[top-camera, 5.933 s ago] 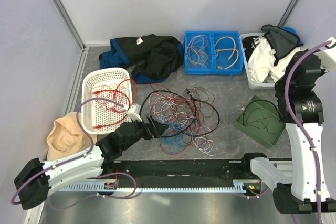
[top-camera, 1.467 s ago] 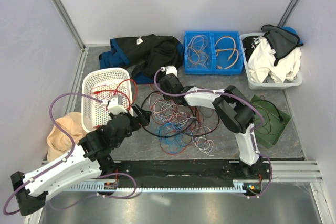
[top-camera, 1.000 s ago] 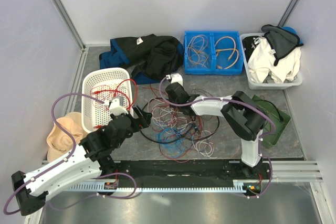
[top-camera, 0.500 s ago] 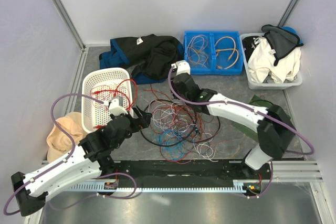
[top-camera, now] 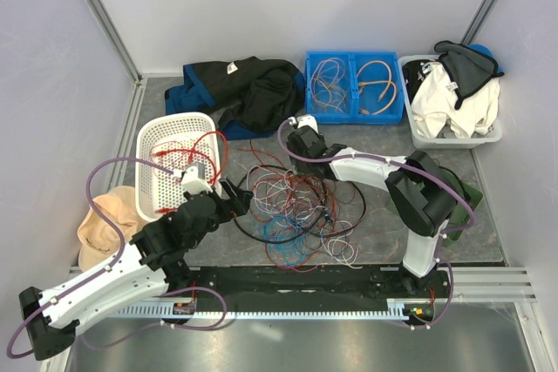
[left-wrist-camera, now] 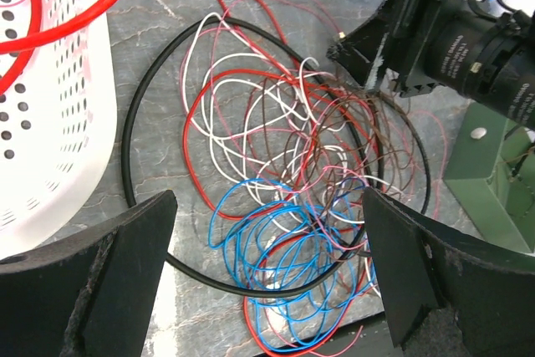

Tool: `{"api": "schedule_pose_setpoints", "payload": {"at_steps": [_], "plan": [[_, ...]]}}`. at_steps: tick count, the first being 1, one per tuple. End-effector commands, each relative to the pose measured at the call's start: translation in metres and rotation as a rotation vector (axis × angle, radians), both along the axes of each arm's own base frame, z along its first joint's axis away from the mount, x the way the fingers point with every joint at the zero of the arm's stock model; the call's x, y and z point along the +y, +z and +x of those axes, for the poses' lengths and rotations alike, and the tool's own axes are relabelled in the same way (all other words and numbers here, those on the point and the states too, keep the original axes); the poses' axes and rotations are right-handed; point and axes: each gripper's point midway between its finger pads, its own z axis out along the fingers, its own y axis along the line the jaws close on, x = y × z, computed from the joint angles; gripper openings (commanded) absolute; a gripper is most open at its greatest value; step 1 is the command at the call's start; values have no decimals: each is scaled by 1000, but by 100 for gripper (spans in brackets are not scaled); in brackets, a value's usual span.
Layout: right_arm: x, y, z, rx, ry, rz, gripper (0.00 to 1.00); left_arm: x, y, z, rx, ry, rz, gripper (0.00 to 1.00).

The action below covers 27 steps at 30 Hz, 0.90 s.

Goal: Untangle the cables

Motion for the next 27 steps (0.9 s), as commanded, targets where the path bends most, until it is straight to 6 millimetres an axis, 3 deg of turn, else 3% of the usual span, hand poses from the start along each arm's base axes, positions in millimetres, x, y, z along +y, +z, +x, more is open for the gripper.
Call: {"api": "schedule_pose_setpoints", "payload": {"at_steps": [1,7,12,14,18,22,25,27], "plan": [[0,-10,-4,39,-11,62,68,-4,-1,4,15,21,-24,100],[5,-45,-23,150,17,80,59,-9,-4,5,29,7,-9,100],[11,-38,-25,151,41,116,18,-9,-4,4,29,7,-16,100],[11,-19,-20,109,38,134,5,-9,-4,4,27,8,-16,100],[16,44,-10,-22,44,210,0,-7,0,6,13,14,-16,100],[16,150,-8,-217,64,339,0,-6,16,12,-37,21,-4,100],[10,211,-12,-308,74,399,0,-7,36,19,-109,13,1,99],[7,233,-17,-329,84,414,0,-9,47,22,-154,5,-3,98]]}}
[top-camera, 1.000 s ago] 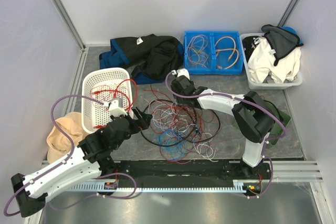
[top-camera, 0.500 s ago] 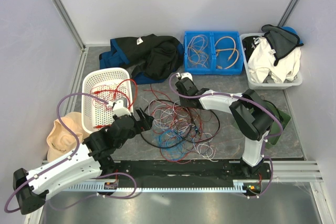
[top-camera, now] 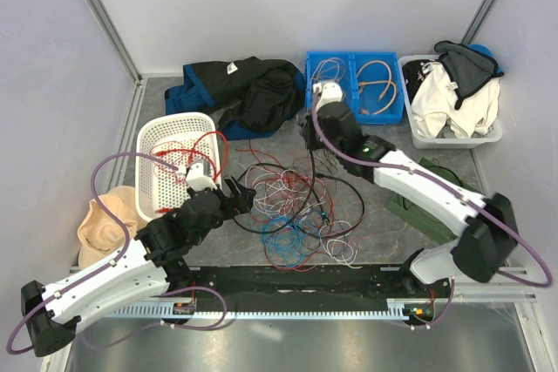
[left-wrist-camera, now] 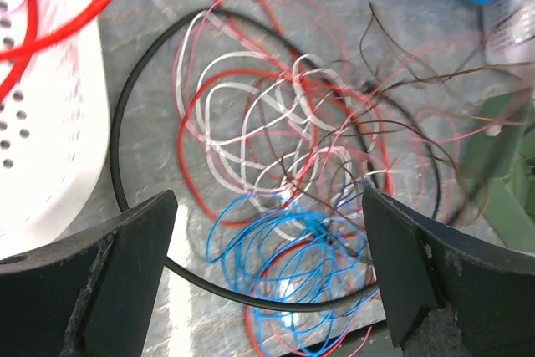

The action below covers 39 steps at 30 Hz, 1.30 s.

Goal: Untangle the cables

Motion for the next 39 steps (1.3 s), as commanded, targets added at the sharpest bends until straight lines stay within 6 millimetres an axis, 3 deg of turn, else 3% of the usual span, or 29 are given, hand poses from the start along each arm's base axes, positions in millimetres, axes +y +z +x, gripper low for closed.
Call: {"api": "schedule_pose_setpoints", "payload": {"at_steps": [1,4,5,7,8,9,14,18,19,22,28,35,39], "plan": [[-4,100,-6,-165,9,115,0,-7,63,21,-210,-5,-55,98],[-12,117,-15,-182,13,138,0,-14,78,24,-293,-48,-59,96],[-13,119,-18,-186,16,144,0,-20,93,27,-345,-55,-101,96],[-16,121,-24,-187,17,157,0,-29,97,27,-385,-100,-119,96],[-18,120,-25,-186,17,156,0,-36,112,28,-436,-111,-173,96],[-20,120,-28,-183,18,161,0,-44,110,27,-441,-150,-178,96],[-19,119,-36,-172,40,179,0,-73,140,31,-537,-229,-257,96],[-16,118,-43,-157,69,206,0,-96,143,46,-537,-269,-174,96],[-15,118,-45,-151,73,215,0,-105,128,54,-497,-276,-120,96],[-15,119,-49,-155,84,224,0,-120,117,63,-476,-308,-62,96],[-23,122,-53,-169,80,214,0,-136,100,61,-446,-364,-84,91],[-26,123,-54,-181,76,200,0,-134,103,52,-477,-397,-108,88],[-26,122,-54,-177,78,198,0,-116,117,46,-538,-356,-144,90]]}}
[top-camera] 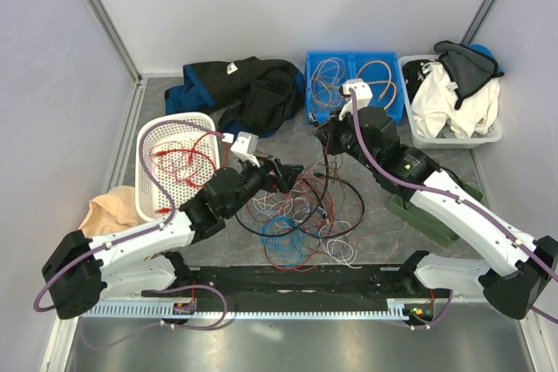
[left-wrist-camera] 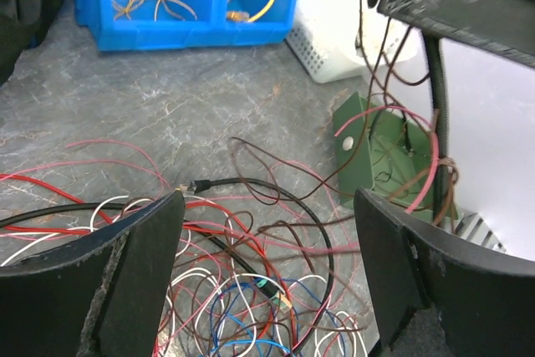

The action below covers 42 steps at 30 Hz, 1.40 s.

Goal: Untangle the cables

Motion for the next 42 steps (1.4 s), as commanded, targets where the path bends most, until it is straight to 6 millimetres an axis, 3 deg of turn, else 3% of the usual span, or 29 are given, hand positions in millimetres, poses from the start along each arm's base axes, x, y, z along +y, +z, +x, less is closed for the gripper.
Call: {"api": "schedule_pose_setpoints", "payload": {"at_steps": [1,5,11,17,22,25,26,28,29,30,33,34,35,36,37,38,39,40,41,42], "plan": [[-1,12,-4,-34,10,24,0,17,37,-6,-137,19,-95,90],[0,12,-6,-32,18,27,0,16,47,-20,-219,-54,-120,92],[2,14,-7,-30,30,38,0,-19,42,-41,-242,-274,-78,92],[3,15,-11,-27,47,51,0,-39,23,-38,-207,-334,-37,92],[4,15,-14,-23,55,59,0,-49,19,-28,-196,-323,-27,89],[2,14,-15,-23,54,59,0,-51,34,-25,-234,-322,-36,62],[1,13,-15,-24,46,59,0,-50,41,-24,-256,-312,-38,41],[-2,10,-16,-19,40,54,0,-43,58,-25,-296,-296,-47,26],[-4,11,-17,-24,33,55,0,-40,67,-24,-309,-283,-43,6],[-6,10,-18,-22,29,55,0,-36,64,-22,-299,-263,-3,2],[-12,5,-21,-15,14,42,1,-17,95,-19,-327,-192,12,2],[-13,-2,-22,-3,12,33,5,-12,84,-19,-274,-180,74,2],[-15,-2,-24,-4,14,32,14,-5,109,-19,-292,-157,61,2],[-15,-6,-25,2,16,26,38,2,110,-14,-271,-119,95,2],[-17,-14,-26,16,16,13,47,7,100,-14,-224,-112,158,2],[-18,-17,-27,22,11,8,53,11,118,-14,-230,-97,156,2],[-20,-18,-28,24,7,9,61,14,123,-11,-225,-74,164,2],[-21,-20,-29,26,2,9,63,18,113,-11,-181,-71,216,2],[-23,-15,-31,11,3,25,64,20,126,-11,-186,-59,201,2],[-23,-10,-33,-3,9,42,66,21,127,-9,-175,-46,210,2]]}}
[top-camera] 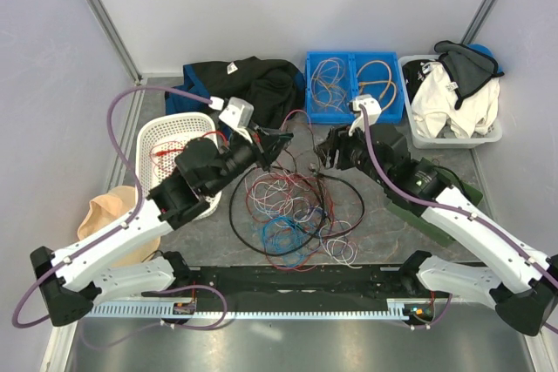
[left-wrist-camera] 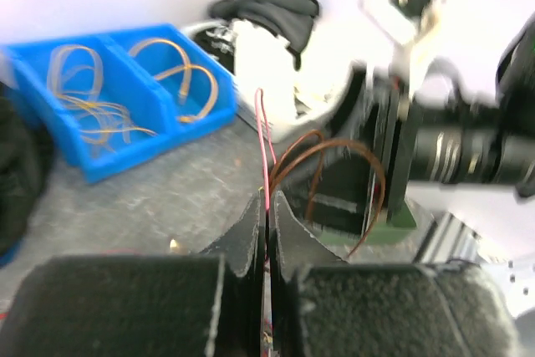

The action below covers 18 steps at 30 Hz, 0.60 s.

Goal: Untangle the cables

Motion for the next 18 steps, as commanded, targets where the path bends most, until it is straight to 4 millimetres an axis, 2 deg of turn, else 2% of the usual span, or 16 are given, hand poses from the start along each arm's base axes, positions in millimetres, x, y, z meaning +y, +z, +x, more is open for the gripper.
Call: {"api": "schedule_pose_setpoints", "payload": {"at_steps": [1,2,5,7,8,10,11,15,17,18], "plan": [[-1,17,-10,-61,25,76,66,23,-10,9,65,110,158,2],[-2,31,-18,-102,50,123,66,24,-4,9,69,113,156,2],[5,56,-38,-195,147,248,67,23,3,10,85,117,153,2],[8,63,-46,-223,189,295,66,20,1,13,101,125,166,2],[7,69,-52,-241,207,315,65,21,8,15,103,136,158,2],[4,71,-57,-259,210,340,65,19,1,19,124,146,190,2],[-2,81,-59,-296,194,367,64,20,7,21,122,160,188,2],[-24,93,-62,-356,120,384,63,19,-5,31,173,199,246,2],[-26,98,-67,-376,133,392,62,17,-8,35,205,208,246,2],[-20,99,-72,-376,181,397,61,17,-9,37,217,214,241,2]]}}
